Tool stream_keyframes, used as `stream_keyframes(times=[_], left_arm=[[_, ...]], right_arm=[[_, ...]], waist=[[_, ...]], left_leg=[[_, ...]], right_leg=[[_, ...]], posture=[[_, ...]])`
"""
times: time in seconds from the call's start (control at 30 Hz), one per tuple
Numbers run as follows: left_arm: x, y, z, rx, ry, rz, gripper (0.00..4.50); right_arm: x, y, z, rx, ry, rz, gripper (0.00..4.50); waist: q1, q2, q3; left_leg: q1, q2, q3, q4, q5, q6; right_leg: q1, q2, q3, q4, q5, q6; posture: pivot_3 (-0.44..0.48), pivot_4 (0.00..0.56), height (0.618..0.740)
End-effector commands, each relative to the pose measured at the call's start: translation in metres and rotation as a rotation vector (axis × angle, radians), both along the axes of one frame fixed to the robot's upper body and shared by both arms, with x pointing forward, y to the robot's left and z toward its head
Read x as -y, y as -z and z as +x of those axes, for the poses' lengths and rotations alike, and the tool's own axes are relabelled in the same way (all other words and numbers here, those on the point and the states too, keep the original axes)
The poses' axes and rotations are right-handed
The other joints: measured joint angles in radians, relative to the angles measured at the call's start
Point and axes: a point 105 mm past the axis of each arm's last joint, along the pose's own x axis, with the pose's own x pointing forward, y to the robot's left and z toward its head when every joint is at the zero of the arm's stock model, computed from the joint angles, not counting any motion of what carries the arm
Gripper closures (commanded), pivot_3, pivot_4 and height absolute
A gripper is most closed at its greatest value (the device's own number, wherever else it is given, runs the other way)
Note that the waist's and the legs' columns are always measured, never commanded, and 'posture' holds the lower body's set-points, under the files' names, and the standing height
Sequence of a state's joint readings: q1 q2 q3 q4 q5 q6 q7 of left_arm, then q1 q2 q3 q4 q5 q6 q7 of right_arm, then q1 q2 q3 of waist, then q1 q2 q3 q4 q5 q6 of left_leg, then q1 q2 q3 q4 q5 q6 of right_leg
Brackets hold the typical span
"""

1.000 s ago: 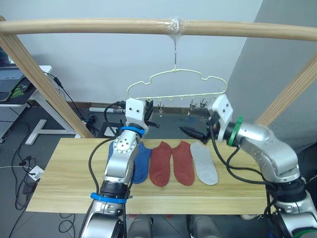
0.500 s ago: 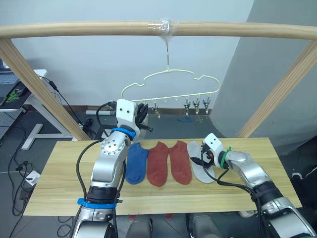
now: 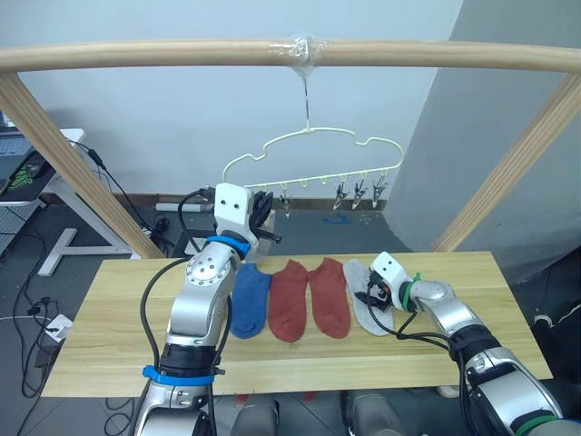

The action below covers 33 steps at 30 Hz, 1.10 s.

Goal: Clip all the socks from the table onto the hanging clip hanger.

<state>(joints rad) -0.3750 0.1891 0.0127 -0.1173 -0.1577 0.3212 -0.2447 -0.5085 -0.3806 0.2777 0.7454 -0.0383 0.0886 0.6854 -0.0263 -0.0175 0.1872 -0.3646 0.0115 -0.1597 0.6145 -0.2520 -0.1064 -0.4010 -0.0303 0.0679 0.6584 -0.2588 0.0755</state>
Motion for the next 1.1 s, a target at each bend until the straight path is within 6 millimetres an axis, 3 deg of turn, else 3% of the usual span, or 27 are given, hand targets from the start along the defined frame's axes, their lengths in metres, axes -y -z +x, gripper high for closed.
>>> stream_keyframes(times=[0.03, 0.27, 0.3, 0.43, 0.5, 0.6, 0.73, 0.8, 0.93, 1.1], left_arm=[[0.002, -0.01, -0.003, 0.039, 0.004, -0.003, 4.39], [0.002, -0.01, -0.002, 0.033, 0.017, 0.003, 4.39], [0.002, -0.009, -0.002, 0.022, 0.028, -0.007, 4.39], [0.0, -0.006, -0.003, -0.08, 0.087, -0.123, 4.39], [-0.002, -0.003, -0.001, -0.119, 0.092, -0.163, 4.39], [-0.002, -0.001, -0.001, -0.173, 0.108, -0.246, 4.39], [0.003, -0.006, -0.002, -0.36, 0.197, -0.685, 4.39], [0.005, -0.013, -0.006, -0.423, 0.277, -0.825, 4.39], [0.002, -0.016, -0.012, -0.475, 0.334, -0.872, 4.39], [-0.004, -0.018, -0.013, -0.483, 0.319, -0.879, 4.39]], right_arm=[[0.006, 0.021, -0.017, -0.056, -0.019, -0.049, 1.93], [0.008, 0.03, -0.028, -0.06, -0.022, -0.058, 4.39], [0.011, 0.029, -0.028, -0.054, -0.012, -0.051, 4.48], [0.019, -0.005, -0.021, 0.079, -0.004, 0.0, 4.48], [0.009, -0.029, -0.024, 0.162, -0.043, 0.046, 4.48], [-0.002, -0.047, -0.033, 0.215, -0.102, 0.059, 4.48], [-0.033, -0.085, -0.051, 0.294, -0.176, 0.12, 4.48], [-0.055, -0.104, -0.056, 0.332, -0.179, 0.176, 4.48], [-0.083, -0.124, -0.056, 0.365, -0.148, 0.248, 4.48], [-0.099, -0.14, -0.054, 0.395, -0.127, 0.28, 4.48]], waist=[[0.0, 0.0, 0.0], [0.0, 0.0, 0.0], [0.0, 0.0, 0.0], [0.005, 0.0, 0.0], [0.002, 0.001, 0.002], [-0.009, 0.001, 0.005], [-0.006, 0.0, 0.007], [-0.006, -0.001, 0.008], [-0.004, -0.003, 0.009], [0.002, -0.003, 0.009]], left_leg=[[0.001, 0.0, 0.0, 0.0, 0.0, 0.0], [0.008, 0.0, -0.001, 0.0, 0.0, 0.0], [0.01, 0.0, -0.001, 0.0, 0.0, 0.0], [0.01, 0.0, -0.001, 0.0, 0.0, 0.0], [0.01, 0.0, -0.001, 0.0, 0.0, 0.0], [0.009, 0.0, -0.001, 0.0, 0.0, 0.0], [0.008, 0.0, -0.002, 0.0, 0.0, 0.0], [0.007, 0.0, -0.003, 0.0, 0.0, 0.0], [0.006, 0.0, -0.003, 0.0, 0.0, 0.0], [0.003, 0.0, -0.004, 0.0, 0.001, -0.003]], right_leg=[[0.001, 0.0, 0.0, 0.0, 0.0, 0.0], [0.009, 0.0, -0.001, -0.001, -0.003, 0.005], [0.012, 0.0, -0.001, -0.002, -0.003, 0.005], [0.013, 0.0, -0.001, -0.002, -0.003, 0.005], [0.012, 0.0, -0.001, -0.003, -0.003, 0.005], [0.012, 0.0, -0.001, -0.003, -0.003, 0.005], [0.011, 0.0, -0.001, -0.004, -0.004, 0.006], [0.011, 0.0, -0.002, -0.004, -0.004, 0.006], [0.01, 0.0, -0.003, -0.005, -0.004, 0.006], [0.01, -0.001, -0.004, -0.012, -0.003, 0.007]], posture=[[0.096, 0.188, 0.74], [0.099, 0.188, 0.74], [0.099, 0.188, 0.74], [0.103, 0.191, 0.74], [0.101, 0.195, 0.74], [0.096, 0.195, 0.74], [0.077, 0.194, 0.74], [0.071, 0.193, 0.74], [0.065, 0.19, 0.74], [0.063, 0.187, 0.74]])
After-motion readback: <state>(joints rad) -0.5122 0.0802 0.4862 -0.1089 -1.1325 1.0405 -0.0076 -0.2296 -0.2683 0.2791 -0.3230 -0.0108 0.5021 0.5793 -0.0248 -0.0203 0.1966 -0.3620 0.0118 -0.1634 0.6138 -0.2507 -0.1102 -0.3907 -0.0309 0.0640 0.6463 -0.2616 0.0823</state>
